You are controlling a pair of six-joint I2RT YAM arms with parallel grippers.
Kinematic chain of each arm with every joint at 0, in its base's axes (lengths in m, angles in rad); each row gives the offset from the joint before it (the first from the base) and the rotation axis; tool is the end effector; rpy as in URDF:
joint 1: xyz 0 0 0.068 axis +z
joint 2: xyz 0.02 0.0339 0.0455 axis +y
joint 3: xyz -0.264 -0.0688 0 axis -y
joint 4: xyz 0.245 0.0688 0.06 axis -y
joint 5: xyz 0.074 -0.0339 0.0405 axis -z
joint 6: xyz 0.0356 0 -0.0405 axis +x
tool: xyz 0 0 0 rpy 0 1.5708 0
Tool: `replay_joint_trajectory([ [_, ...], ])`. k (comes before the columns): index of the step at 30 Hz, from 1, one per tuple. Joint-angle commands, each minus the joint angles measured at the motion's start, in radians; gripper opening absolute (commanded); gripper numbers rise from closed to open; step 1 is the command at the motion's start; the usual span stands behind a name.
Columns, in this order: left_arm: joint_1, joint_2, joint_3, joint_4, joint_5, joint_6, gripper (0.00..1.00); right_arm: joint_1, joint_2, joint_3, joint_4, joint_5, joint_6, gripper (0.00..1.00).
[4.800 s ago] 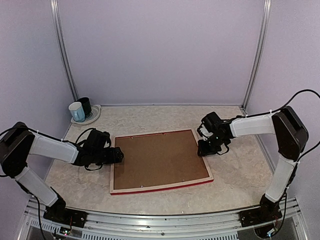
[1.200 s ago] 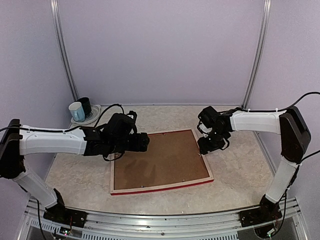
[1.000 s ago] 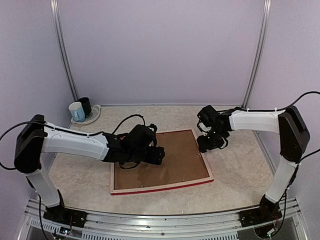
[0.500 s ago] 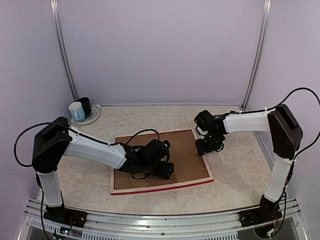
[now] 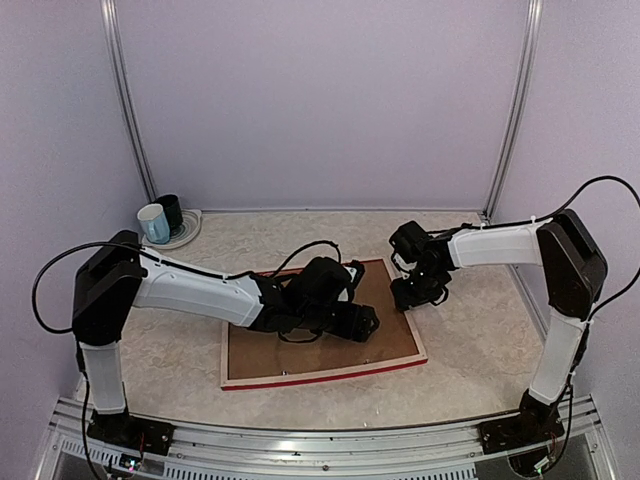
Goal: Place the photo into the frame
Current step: Press the fastener onto the backboard.
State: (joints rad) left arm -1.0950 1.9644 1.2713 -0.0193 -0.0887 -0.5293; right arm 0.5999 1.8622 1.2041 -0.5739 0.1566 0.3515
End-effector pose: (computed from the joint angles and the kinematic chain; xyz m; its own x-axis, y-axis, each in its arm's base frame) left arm 0.2002 -0.3816 0.1754 -0.6900 0.2411 -0.6825 0.5866 0.7386 -0.3321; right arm 0.3025 0.2002 0.1610 -0.9081 -0.2091 -0.3627 -0.2154 0.9762 -0.0237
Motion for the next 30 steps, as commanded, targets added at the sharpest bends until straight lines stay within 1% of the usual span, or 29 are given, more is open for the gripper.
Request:
replay_joint_trajectory([
  [1, -0.013, 0.078, 0.054, 0.061, 0.082, 0.01, 0.83, -0.002, 0.003, -0.023, -0.092, -0.015, -0.025, 0.54],
  [2, -0.016, 0.089, 0.068, 0.061, 0.111, 0.012, 0.83, -0.002, 0.003, -0.019, -0.098, -0.017, -0.027, 0.54],
  [8, -0.023, 0.181, 0.128, 0.037, 0.128, 0.009, 0.82, -0.002, -0.002, -0.002, -0.111, -0.022, -0.029, 0.54],
  [13, -0.019, 0.247, 0.149, -0.033, 0.1, -0.024, 0.82, -0.002, -0.007, 0.017, -0.128, -0.039, -0.032, 0.54],
  [24, -0.008, 0.248, 0.069, -0.012, 0.114, -0.057, 0.81, -0.002, -0.034, 0.029, -0.156, -0.054, -0.05, 0.54],
  [30, -0.007, 0.239, 0.055, 0.001, 0.122, -0.057, 0.8, -0.002, 0.008, 0.04, -0.141, -0.028, -0.053, 0.53],
])
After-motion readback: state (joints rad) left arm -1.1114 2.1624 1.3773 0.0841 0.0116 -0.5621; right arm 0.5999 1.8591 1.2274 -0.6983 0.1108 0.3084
